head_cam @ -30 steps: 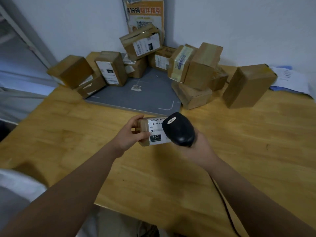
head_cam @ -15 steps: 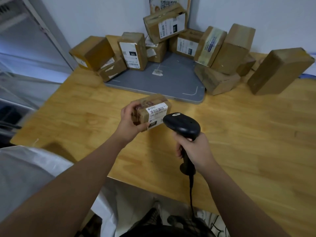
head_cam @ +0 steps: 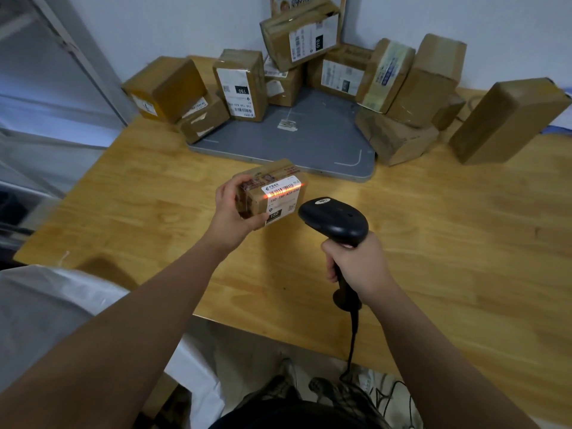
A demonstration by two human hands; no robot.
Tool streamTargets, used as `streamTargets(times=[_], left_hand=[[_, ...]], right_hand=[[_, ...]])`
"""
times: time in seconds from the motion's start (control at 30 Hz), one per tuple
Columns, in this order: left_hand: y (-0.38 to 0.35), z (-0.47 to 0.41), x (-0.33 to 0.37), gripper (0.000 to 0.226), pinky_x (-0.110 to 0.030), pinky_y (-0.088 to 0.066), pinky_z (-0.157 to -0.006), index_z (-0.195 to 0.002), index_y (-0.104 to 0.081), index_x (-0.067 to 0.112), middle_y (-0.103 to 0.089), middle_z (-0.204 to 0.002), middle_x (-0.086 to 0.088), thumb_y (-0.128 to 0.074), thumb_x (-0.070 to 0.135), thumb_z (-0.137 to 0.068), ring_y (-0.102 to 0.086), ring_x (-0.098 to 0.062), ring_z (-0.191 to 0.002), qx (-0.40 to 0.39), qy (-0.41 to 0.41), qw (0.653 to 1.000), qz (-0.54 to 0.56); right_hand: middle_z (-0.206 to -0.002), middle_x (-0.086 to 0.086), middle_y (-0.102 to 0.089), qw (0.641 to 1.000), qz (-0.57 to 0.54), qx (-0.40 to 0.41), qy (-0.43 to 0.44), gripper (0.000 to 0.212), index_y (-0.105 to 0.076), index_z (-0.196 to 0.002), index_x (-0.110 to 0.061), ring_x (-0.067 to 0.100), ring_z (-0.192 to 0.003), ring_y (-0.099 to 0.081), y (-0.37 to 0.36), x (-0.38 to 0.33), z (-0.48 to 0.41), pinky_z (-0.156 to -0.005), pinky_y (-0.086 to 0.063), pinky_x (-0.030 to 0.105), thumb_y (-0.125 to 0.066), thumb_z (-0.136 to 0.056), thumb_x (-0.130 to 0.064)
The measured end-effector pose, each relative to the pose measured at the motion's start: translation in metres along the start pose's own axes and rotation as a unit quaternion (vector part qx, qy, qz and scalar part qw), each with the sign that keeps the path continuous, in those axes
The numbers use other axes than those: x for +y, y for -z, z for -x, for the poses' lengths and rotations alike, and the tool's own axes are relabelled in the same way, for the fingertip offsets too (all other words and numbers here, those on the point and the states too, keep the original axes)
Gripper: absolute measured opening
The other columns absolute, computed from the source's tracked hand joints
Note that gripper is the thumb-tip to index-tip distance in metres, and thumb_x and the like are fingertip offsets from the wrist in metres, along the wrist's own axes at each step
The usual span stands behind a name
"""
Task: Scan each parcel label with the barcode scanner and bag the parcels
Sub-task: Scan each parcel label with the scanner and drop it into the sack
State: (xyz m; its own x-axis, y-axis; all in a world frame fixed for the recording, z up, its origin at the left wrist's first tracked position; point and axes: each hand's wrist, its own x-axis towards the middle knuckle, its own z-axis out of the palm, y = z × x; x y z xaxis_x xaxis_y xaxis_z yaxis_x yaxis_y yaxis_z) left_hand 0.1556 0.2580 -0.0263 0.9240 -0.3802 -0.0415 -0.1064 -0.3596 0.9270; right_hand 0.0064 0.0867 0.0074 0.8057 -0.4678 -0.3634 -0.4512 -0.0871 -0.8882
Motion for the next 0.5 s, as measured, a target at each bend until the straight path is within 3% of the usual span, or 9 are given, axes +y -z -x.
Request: streamTargets(times=[0.2,0.5], left_hand=[[0.000,-0.004,-0.004,0.080,-0.046,-0.051,-0.098,-0.133,-0.038,0.037,-0.025,-0.136,0.002,-0.076,-0.003,-0.074,-0.035,-0.014,-0.124,0.004,0.008,1.000,0.008],[0.003,-0.009,-0.001,0.077,-0.029,-0.042,-0.106,-0.135,-0.039,0.032,-0.021,-0.142,0.000,-0.075,-0.002,-0.076,-0.033,-0.012,-0.128,0.014,-0.033,0.998,-0.059]], right_hand=[[-0.048,0.008,-0.057,1.000,0.012,0.004,0.002,0.025,-0.059,-0.057,-0.007,0.019,-0.047,-0.058,0.002,-0.001,-0.001,-0.055,-0.051,0.029,-0.061,-0.082,-0.007],[-0.047,0.008,-0.056,0.999,0.041,-0.008,0.019,0.026,-0.058,-0.056,-0.010,0.016,-0.043,-0.056,0.012,-0.007,-0.002,-0.051,-0.051,0.025,-0.060,-0.081,-0.004]])
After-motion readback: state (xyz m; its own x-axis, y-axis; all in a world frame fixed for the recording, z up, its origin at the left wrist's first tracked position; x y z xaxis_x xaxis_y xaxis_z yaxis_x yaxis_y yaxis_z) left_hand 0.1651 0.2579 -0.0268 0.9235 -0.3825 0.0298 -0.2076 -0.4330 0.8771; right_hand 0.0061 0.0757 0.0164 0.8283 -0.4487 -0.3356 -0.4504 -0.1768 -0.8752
